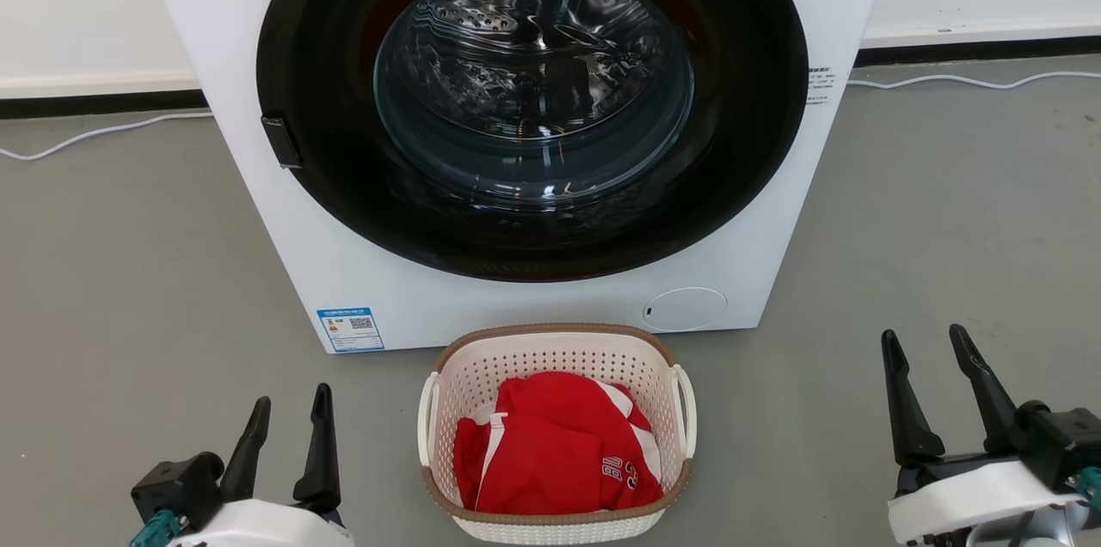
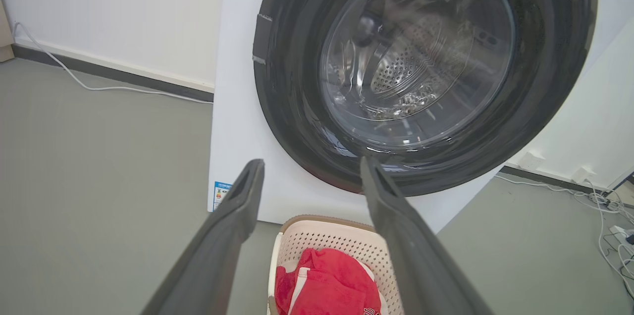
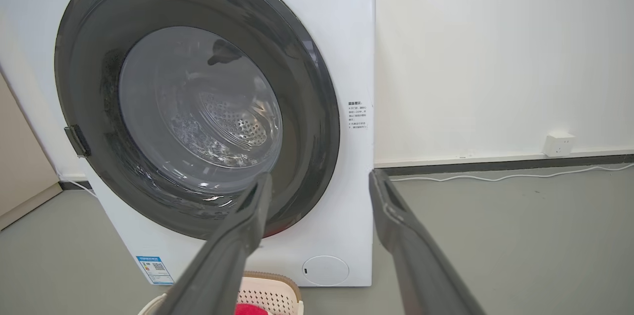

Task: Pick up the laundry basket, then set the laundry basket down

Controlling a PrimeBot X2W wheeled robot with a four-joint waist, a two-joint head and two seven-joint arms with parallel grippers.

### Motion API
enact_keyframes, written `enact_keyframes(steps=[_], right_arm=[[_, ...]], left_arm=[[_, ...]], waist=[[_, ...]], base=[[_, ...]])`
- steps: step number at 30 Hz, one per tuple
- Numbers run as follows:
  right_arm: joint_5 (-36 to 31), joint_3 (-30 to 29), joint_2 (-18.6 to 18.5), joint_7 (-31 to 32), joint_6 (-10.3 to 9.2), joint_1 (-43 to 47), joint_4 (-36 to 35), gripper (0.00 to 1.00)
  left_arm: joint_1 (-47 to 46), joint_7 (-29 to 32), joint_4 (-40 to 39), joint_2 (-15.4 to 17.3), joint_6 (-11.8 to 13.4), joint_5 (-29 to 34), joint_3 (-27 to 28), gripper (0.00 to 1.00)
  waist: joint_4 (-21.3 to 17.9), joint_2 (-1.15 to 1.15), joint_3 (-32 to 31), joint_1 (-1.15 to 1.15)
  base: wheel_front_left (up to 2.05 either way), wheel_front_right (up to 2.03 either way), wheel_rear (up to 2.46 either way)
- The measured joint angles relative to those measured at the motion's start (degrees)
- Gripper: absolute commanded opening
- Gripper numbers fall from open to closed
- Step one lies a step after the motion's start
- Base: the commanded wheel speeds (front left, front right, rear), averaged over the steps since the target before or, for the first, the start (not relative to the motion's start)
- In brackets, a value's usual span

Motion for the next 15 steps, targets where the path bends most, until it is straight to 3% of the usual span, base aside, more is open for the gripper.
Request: enact_keyframes(steps=[15], right_arm=[[-8.2, -0.3, -0.2, -2.5, 0.02, 0.0, 2.2, 1.0]], left_arm=[[0.1, -2.6, -0.5, 0.1, 0.3, 9.5, -0.1, 1.0]], waist=[[-0.2, 0.0, 0.0, 0.0]], base=[[0.0, 0.0, 0.0]])
